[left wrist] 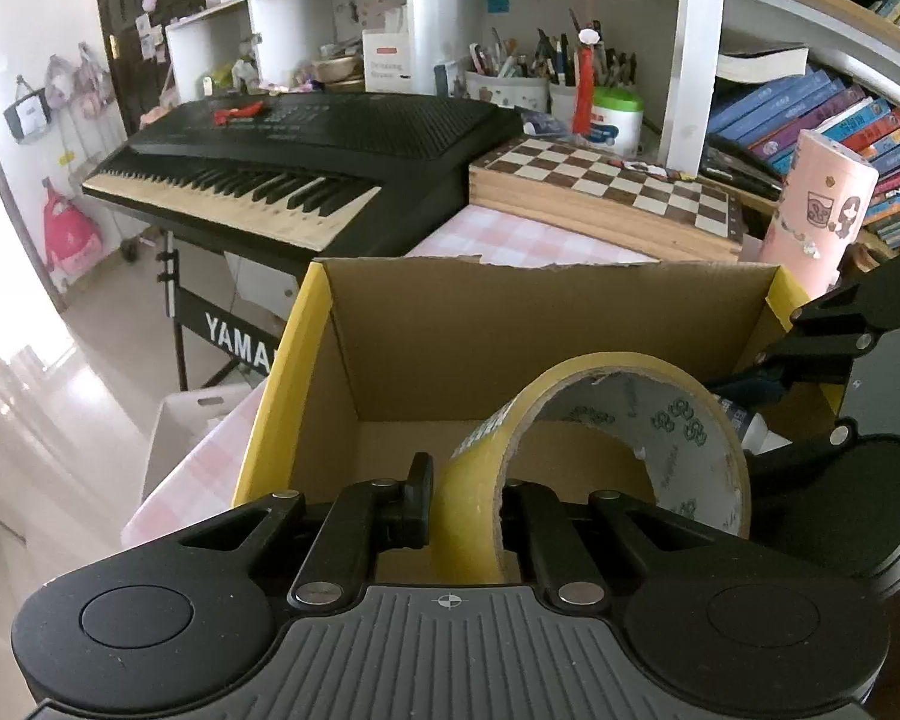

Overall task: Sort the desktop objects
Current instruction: 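Lower the tape roll and blue bottle into the yellow box with both tools, then open the left gripper releasing the tape while the right gripper releases the bottle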

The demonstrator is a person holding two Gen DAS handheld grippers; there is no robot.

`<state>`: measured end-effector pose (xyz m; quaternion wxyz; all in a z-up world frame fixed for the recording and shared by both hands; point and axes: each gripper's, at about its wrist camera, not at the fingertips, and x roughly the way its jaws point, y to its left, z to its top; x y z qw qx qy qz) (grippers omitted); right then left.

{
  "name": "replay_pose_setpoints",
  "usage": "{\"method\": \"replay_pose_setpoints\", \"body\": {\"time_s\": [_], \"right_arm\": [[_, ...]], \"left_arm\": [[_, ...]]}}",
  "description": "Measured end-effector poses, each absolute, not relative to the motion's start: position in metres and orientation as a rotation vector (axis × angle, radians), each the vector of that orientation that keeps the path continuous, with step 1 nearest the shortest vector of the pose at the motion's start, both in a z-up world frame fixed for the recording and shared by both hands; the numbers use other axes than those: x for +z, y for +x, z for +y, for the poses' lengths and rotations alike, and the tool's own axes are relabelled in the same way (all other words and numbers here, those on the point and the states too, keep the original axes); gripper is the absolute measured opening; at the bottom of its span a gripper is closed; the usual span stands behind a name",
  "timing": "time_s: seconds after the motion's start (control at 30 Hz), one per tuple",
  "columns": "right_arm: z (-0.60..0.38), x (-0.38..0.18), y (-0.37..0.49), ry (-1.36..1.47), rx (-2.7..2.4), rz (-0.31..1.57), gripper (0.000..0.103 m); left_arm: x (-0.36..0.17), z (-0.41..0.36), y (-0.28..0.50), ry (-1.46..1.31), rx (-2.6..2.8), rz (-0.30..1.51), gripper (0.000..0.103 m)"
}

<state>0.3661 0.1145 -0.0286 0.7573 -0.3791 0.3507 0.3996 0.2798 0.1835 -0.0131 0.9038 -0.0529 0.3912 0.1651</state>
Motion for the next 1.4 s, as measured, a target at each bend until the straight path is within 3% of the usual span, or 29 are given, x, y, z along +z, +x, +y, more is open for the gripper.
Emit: {"method": "replay_pose_setpoints", "body": {"time_s": [0.17,0.5,0.67,1.27,1.4], "right_arm": [[0.113,-0.025,0.367,-0.790,0.850,0.738,0.031],[0.088,0.012,0.351,-0.574,0.798,0.637,0.047],[0.066,0.042,0.331,-0.461,0.746,0.545,0.052],[0.013,0.075,0.252,-0.257,0.625,0.464,0.052],[0.002,0.073,0.234,-0.214,0.563,0.453,0.053]], "left_arm": [[-0.007,0.184,0.271,-0.128,0.347,0.742,0.015],[0.024,0.161,0.245,-0.058,0.278,0.582,0.059],[0.046,0.151,0.223,-0.052,0.259,0.482,0.066],[0.065,0.142,0.153,-0.086,0.216,0.359,0.073],[0.064,0.139,0.137,-0.080,0.218,0.351,0.084]]}}
